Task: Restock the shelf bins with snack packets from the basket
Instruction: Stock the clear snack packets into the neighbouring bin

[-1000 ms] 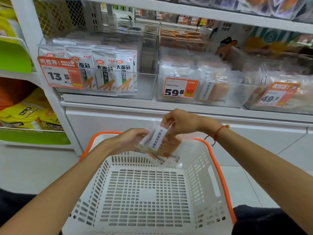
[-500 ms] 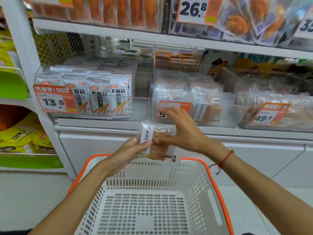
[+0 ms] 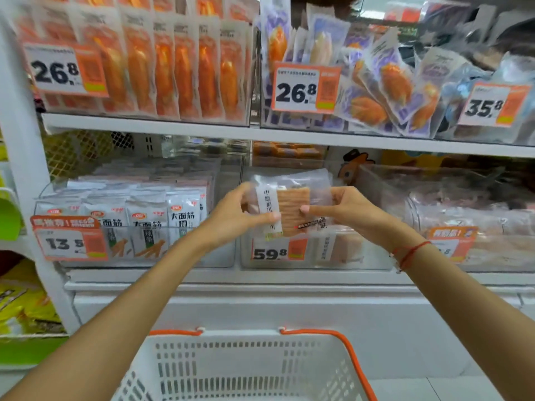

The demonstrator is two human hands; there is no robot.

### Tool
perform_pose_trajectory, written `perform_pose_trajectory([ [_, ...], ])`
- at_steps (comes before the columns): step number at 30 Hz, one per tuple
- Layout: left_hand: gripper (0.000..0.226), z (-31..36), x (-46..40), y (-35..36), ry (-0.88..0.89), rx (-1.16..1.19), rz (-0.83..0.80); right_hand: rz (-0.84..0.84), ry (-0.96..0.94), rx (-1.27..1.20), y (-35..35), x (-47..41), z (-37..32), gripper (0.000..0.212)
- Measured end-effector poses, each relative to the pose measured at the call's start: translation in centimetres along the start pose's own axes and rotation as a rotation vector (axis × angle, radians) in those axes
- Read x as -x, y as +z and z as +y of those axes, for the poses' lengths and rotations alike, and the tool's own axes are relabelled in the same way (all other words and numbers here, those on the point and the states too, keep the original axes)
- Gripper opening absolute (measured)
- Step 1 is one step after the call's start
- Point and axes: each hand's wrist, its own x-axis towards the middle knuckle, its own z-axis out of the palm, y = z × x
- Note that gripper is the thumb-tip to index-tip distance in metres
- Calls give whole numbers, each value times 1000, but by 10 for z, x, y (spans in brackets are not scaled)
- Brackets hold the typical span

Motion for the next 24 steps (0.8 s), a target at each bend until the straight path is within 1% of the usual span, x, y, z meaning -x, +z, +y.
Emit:
perform_pose_trajectory([
  [2, 60, 1, -13, -8, -42, -61, -43, -27, -7, 21, -2, -8, 1, 28],
  [4, 61, 3, -22, -13, -53, -170, -102, -40, -6, 69, -2, -17, 2, 27],
  [7, 65, 2, -33, -16, -32, -225, -108, -15, 9, 89, -3, -30, 4, 30],
  [13, 60, -5, -52, -22, 5, -342, -44, 48, -81, 26, 2, -41, 4, 27],
  [16, 59, -8, -53, -22, 20, -431, 10, 135, -138, 86, 7, -43, 11, 23],
  [20, 60, -9, -48, -19, 106, -528, 98, 216, -234, 129, 15, -36, 14, 26],
  [22, 60, -7, -43, -21, 116, -548, 114, 232, -267, 113, 18, -32, 16, 26],
  [24, 62, -6, -37, -26, 105, -569, 94, 208, -275, 92, 20, -28, 18, 23],
])
